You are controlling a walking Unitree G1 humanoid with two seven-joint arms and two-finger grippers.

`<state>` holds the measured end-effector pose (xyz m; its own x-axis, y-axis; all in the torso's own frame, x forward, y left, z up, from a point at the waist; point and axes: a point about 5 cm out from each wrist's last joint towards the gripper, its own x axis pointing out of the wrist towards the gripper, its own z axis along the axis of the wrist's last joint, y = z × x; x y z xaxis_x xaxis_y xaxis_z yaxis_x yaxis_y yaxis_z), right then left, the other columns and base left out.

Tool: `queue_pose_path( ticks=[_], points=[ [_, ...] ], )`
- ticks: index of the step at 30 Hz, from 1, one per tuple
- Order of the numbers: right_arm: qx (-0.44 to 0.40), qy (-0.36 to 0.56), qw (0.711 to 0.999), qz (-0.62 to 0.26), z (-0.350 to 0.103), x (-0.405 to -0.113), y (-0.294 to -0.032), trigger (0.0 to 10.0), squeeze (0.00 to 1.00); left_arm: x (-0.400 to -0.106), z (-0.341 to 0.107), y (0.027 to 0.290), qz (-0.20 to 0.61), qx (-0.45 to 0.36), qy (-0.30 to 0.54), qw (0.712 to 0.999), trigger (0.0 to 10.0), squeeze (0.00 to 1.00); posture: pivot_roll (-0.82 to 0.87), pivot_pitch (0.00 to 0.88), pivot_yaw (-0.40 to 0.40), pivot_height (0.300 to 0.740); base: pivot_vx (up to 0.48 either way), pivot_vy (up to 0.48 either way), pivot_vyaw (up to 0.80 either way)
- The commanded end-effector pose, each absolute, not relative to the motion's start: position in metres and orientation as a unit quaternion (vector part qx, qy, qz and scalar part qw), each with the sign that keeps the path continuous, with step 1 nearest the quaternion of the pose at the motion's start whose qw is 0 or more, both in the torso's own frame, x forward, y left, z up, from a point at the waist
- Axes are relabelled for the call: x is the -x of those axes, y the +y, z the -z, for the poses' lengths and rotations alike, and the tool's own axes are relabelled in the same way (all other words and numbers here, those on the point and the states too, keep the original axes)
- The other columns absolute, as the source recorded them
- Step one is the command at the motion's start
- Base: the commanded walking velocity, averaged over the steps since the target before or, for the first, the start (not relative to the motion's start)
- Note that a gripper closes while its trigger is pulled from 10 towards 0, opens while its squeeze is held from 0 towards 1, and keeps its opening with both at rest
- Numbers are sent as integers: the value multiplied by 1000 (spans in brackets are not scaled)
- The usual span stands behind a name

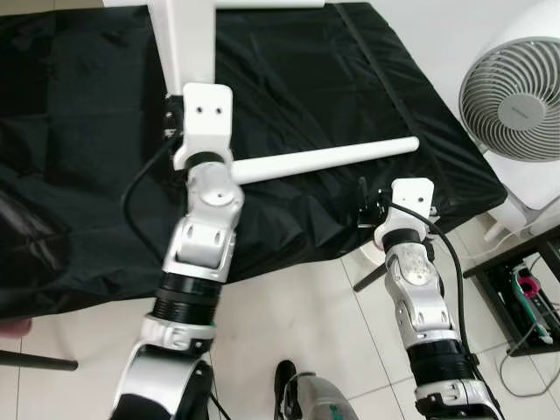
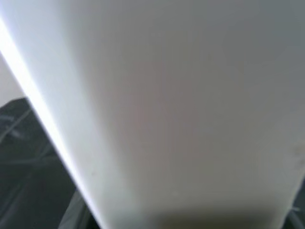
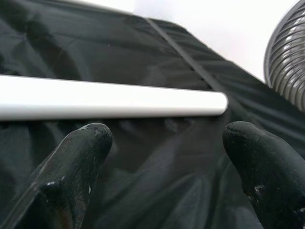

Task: Building children table

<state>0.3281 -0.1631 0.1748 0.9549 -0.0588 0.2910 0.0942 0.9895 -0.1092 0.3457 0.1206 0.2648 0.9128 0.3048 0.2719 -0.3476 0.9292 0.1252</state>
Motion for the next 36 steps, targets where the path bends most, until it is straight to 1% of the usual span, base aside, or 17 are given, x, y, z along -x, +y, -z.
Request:
queue_pose_path(
  ticks=[1,2,3,11,13,17,21,27,28,30,31,35,36],
  points=[
    [66,-137,988,41,-169,-328,-165,10000,0,-343,-260,155,-241,-110,-109,958,0,0,142,213,-82,740,0,0,0],
    [66,-137,988,41,-169,-328,-165,10000,0,-343,-260,155,-241,-110,-109,958,0,0,142,213,-82,740,0,0,0],
    [67,-138,987,41,-170,-328,-166,10000,0,-340,-261,157,-224,-109,-116,961,0,0,138,215,-80,740,0,0,0],
    [71,-139,987,46,-171,-327,-169,10000,0,-331,-253,160,-205,-105,-110,967,0,0,122,222,-73,740,0,0,0],
    [73,-140,986,50,-170,-326,-171,10000,0,-323,-247,167,-208,-106,-98,967,0,0,117,225,-67,740,0,0,0],
    [74,-141,986,52,-170,-326,-172,10000,0,-316,-244,176,-217,-111,-89,966,0,0,117,226,-67,740,0,0,0],
    [75,-138,986,49,-169,-327,-171,10000,0,-303,-242,198,-239,-126,-85,959,0,0,133,236,-81,740,0,0,0],
    [74,-140,987,38,-171,-332,-167,10000,0,-298,-249,204,-233,-134,-104,957,0,0,151,235,-93,740,0,0,0],
    [74,-140,987,37,-171,-332,-166,10000,0,-299,-250,203,-228,-133,-108,958,2000,0,151,233,-92,740,0,0,0],
    [74,-140,987,36,-171,-333,-165,10000,0,-299,-251,203,-224,-132,-110,959,2000,0,152,231,-90,740,0,0,0],
    [75,-140,987,34,-171,-333,-165,10000,0,-300,-252,202,-218,-130,-109,961,10000,0,152,230,-89,740,0,0,0],
    [76,-141,987,33,-171,-333,-164,10000,0,-302,-251,198,-190,-112,-102,970,10000,0,152,226,-86,740,0,0,0],
    [75,-140,987,34,-170,-333,-164,10000,0,-303,-250,194,-174,-100,-103,974,10000,110,150,223,-81,740,0,0,0]
  ],
)
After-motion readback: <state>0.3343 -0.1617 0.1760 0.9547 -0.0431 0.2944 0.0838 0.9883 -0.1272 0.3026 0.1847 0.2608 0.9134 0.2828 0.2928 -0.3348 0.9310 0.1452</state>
